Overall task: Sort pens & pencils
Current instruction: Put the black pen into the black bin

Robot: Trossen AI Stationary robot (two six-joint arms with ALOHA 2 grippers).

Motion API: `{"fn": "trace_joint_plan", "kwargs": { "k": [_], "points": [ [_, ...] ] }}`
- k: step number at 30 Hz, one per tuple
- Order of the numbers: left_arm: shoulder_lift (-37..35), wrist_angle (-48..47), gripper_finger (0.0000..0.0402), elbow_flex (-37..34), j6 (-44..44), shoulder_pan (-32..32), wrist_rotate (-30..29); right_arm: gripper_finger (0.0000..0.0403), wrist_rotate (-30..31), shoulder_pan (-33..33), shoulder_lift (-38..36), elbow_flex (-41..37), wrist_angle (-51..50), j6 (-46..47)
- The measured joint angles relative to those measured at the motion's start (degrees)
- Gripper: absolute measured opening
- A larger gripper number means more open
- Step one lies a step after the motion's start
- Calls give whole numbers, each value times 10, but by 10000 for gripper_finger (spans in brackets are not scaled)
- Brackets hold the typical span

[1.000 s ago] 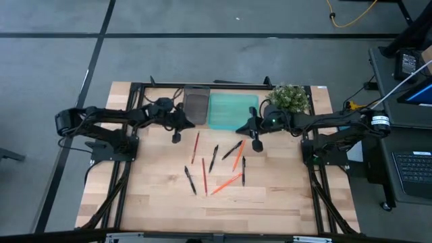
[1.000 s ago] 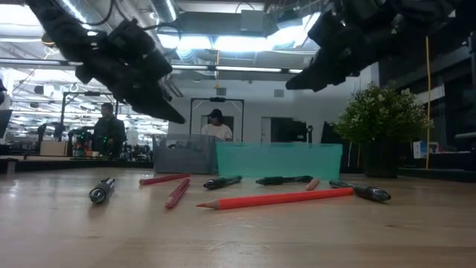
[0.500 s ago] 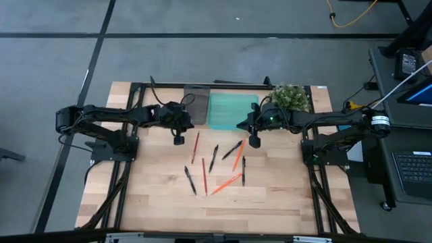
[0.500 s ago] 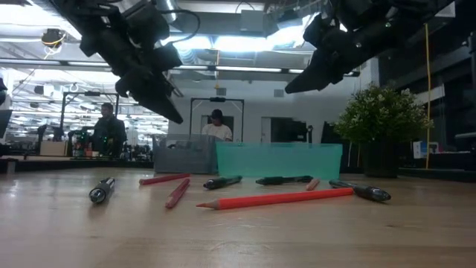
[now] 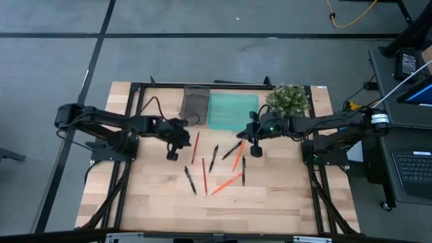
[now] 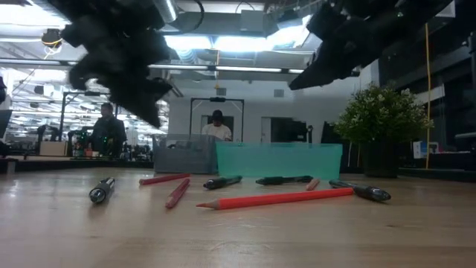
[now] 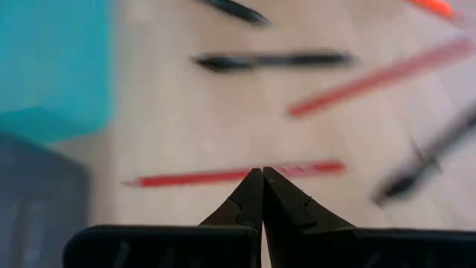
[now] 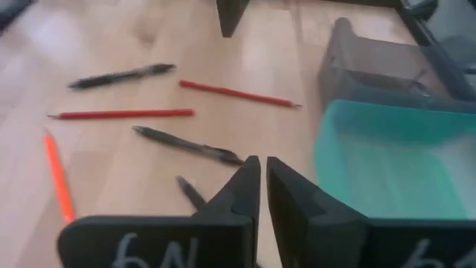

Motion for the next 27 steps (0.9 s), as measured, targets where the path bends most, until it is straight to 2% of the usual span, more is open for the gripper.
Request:
{"fn": "trace_joint_plan", "kwargs": {
  "k": [7,12,22,27],
  "points": [
    [0,-10,0,0,3,-91,-6,29,61,23,0,0,0,35],
    [2,-10,0,0,-16,-130,-51,29,61,35,6,0,1,71],
    [4,7,0,0,-48,-172,-82,29,61,68,37,0,4,96],
    [38,8,0,5,-57,-209,-115,29,61,94,42,0,12,108]
  ]
}}
